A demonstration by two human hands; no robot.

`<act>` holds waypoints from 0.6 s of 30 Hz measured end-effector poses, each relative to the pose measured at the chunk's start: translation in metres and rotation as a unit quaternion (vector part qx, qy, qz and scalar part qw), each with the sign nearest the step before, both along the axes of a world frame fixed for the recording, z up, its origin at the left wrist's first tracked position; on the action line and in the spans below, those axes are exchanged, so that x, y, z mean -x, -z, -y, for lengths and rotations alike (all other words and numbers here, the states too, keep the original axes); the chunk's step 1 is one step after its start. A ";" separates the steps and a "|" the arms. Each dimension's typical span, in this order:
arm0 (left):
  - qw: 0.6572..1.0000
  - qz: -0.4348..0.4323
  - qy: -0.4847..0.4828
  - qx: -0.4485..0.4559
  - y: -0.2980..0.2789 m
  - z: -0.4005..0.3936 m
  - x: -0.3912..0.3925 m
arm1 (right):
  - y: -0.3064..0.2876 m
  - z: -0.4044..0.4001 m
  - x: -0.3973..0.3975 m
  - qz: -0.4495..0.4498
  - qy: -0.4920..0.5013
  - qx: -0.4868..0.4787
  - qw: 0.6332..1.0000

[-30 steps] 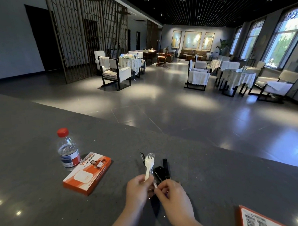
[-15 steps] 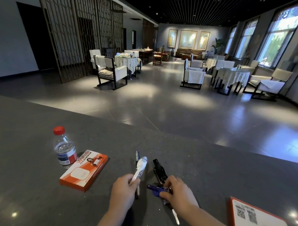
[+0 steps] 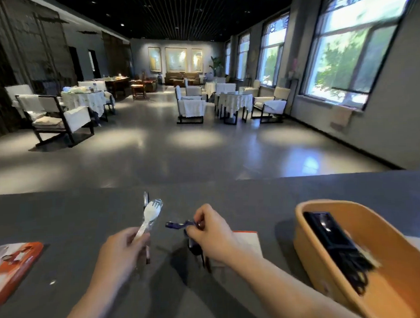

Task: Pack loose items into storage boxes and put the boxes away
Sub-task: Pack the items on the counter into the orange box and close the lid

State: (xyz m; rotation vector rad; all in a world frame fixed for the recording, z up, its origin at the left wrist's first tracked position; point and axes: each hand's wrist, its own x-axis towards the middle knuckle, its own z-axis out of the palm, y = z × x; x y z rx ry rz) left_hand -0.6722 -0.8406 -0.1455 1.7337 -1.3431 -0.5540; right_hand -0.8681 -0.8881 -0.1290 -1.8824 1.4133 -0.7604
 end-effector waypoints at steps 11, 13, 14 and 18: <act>0.982 -0.056 0.178 0.038 -0.046 0.009 0.225 | -0.074 -0.059 0.254 0.060 0.121 0.104 0.985; 0.979 -0.078 0.183 0.032 -0.046 0.011 0.255 | -0.073 -0.064 0.293 0.038 0.148 0.112 0.982; 0.978 -0.088 0.188 0.027 -0.044 0.011 0.268 | -0.070 -0.065 0.311 0.027 0.156 0.111 0.981; 0.979 -0.078 0.186 0.035 -0.034 0.012 0.309 | -0.057 -0.073 0.363 -0.015 0.143 0.040 0.989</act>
